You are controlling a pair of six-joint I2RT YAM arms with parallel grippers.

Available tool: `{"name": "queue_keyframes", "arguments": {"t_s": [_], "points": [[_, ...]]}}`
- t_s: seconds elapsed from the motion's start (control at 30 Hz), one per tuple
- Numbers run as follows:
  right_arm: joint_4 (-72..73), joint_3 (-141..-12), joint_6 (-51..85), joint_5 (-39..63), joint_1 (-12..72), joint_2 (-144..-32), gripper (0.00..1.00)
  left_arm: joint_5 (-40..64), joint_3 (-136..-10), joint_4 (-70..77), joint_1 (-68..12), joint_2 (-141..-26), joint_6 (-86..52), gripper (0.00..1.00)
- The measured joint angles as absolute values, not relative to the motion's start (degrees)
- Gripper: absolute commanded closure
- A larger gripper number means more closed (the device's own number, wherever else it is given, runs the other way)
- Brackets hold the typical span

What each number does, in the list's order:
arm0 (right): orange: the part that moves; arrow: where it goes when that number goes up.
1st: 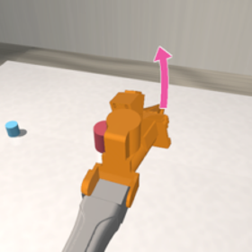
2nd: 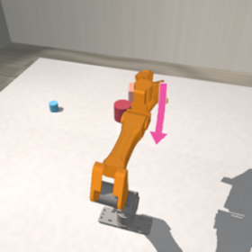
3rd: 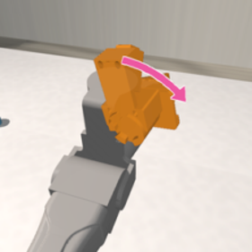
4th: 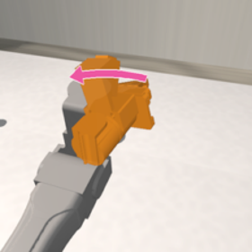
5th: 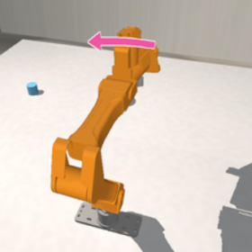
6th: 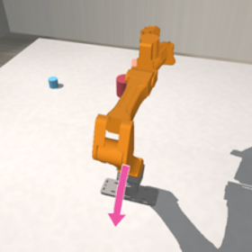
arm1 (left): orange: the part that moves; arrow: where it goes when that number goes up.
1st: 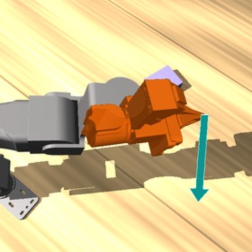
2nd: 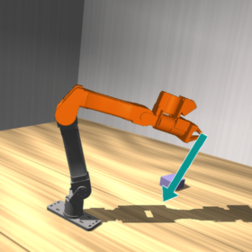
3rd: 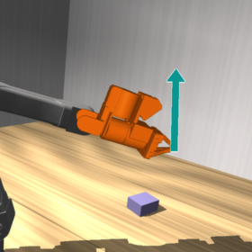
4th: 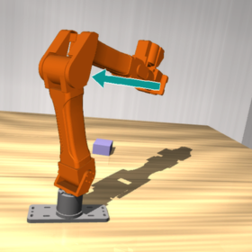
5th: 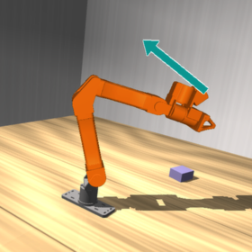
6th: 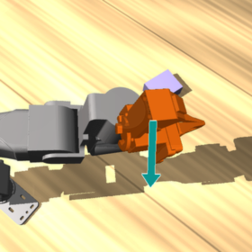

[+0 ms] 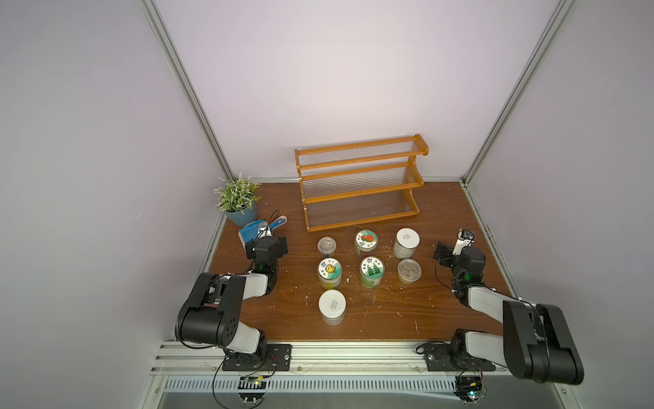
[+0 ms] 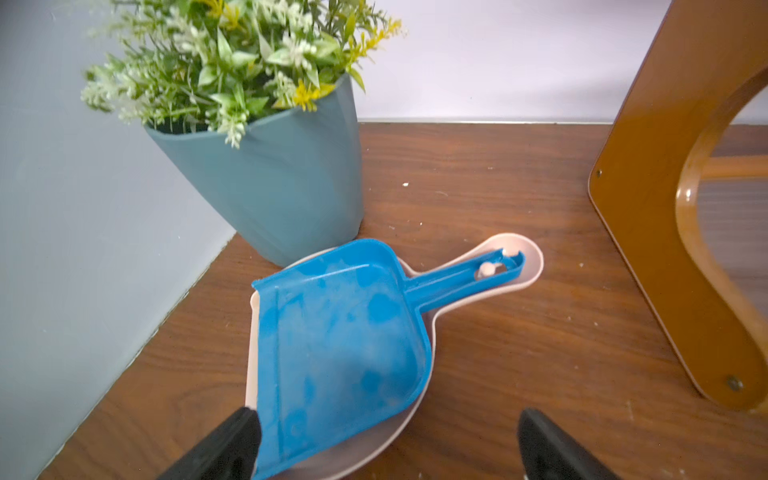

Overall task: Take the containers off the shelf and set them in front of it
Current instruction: Reset both arms

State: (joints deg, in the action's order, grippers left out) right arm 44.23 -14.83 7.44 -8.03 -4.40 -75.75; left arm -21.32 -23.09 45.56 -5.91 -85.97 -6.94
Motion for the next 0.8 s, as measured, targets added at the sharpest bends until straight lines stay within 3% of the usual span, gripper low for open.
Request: {"name": "queue_keyframes", "arguments": {"t_s": [0.43, 0.8], "points": [[60.7, -15.1, 4.6, 0.1, -3.1, -83.5, 0.0, -18.7, -23.6, 52.8, -4.6, -88.9, -3.2, 0.0], [68.4, -12.7, 1.8, -0.6, 0.3, -87.2, 0.0, -19.0, -18.7, 58.6, -4.4, -87.5, -3.4, 0.0]]}}
